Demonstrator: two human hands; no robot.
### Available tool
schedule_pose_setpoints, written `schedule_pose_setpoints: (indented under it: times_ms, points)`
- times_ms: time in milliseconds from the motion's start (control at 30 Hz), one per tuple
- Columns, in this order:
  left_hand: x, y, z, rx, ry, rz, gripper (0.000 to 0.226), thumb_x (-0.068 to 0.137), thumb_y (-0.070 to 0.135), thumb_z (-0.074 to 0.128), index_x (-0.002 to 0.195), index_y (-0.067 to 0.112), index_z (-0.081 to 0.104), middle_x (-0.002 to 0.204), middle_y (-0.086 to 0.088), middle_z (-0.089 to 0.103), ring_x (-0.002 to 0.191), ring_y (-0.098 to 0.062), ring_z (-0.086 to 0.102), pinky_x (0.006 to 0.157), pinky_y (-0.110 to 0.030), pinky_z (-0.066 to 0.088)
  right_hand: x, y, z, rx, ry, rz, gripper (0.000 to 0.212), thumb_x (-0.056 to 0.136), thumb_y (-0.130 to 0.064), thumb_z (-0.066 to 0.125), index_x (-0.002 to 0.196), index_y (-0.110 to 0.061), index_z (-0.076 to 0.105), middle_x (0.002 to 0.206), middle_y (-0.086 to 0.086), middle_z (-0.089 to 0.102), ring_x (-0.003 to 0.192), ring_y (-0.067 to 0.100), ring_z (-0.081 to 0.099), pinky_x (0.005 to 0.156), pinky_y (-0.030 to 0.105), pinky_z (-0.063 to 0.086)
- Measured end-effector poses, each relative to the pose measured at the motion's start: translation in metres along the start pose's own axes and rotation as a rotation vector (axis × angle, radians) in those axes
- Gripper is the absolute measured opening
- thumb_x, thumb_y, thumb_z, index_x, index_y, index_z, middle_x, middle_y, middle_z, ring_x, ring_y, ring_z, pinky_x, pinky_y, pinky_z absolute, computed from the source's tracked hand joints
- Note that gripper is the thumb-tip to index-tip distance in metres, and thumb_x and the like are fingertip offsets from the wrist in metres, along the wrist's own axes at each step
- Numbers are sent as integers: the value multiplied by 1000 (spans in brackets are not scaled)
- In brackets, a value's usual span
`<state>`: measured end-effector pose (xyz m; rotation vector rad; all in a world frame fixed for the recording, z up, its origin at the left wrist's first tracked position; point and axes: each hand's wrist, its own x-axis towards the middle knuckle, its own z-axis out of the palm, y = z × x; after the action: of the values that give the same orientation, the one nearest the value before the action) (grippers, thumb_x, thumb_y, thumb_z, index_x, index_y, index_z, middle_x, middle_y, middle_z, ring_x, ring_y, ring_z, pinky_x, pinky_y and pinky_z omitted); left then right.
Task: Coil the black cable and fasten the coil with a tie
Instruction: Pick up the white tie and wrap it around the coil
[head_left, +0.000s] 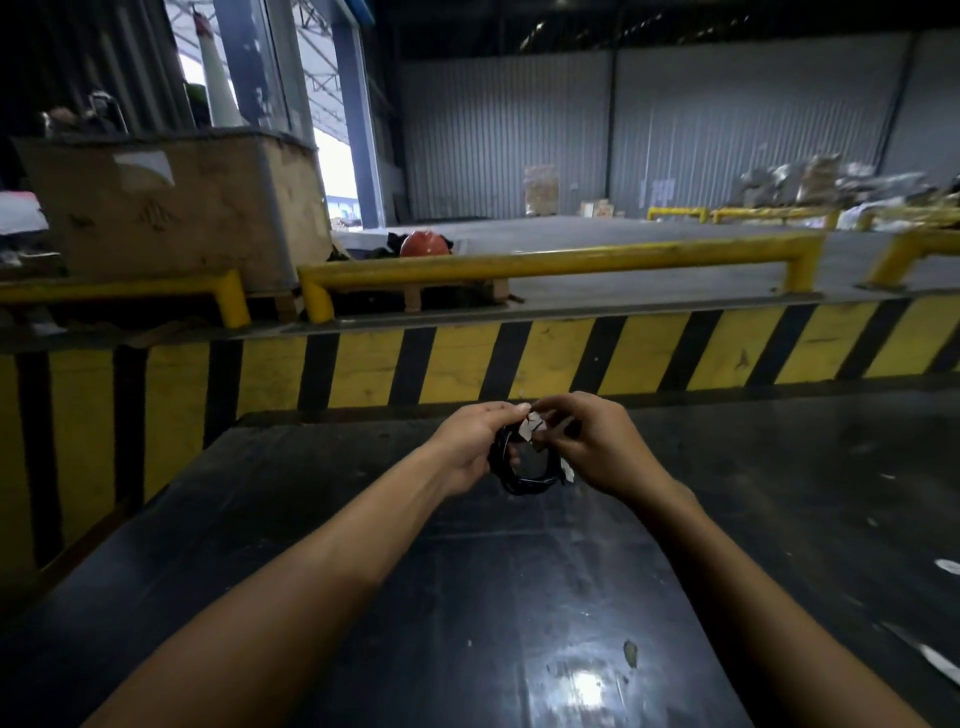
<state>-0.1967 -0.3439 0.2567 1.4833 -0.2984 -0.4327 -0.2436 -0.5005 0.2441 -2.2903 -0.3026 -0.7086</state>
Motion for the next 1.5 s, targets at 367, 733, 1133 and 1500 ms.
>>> schedule_pose_setpoints:
  times_ms: [367, 733, 1133, 1500]
  points:
    - [-9, 17, 3, -4, 58, -175, 13, 88, 20, 59, 85, 10, 67, 75, -6, 62, 60, -16, 54, 55, -27, 49, -3, -15, 1, -221, 126, -235, 18, 81, -21, 71, 99, -18, 71, 95, 1, 64, 76, 14, 61, 60, 29, 54]
    - [-11, 23, -9, -1, -59, -139, 28, 89, 23, 59, 107, 4, 67, 81, -9, 70, 68, -19, 65, 73, -29, 50, -28, -37, -8, 529, 38, -98, 11, 96, -19, 46, 90, -15, 53, 81, 9, 67, 68, 15, 67, 59, 23, 54]
    - [-35, 25, -7, 231, -141, -187, 51, 92, 48, 48, 120, 7, 54, 68, -3, 55, 50, -11, 48, 46, -21, 43, -35, -14, -6, 399, -170, 245, 75, 73, -33, 77, 135, -24, 36, 104, -24, 51, 94, -6, 55, 73, 15, 48]
    - [-71, 2, -45, -188, -195, 85, 30, 76, 16, 70, 105, 10, 65, 85, -6, 74, 85, -19, 71, 75, -34, 58, -37, -56, 16, 500, 249, 233, 24, 79, -15, 71, 102, -20, 64, 99, 3, 70, 92, 16, 67, 78, 35, 57]
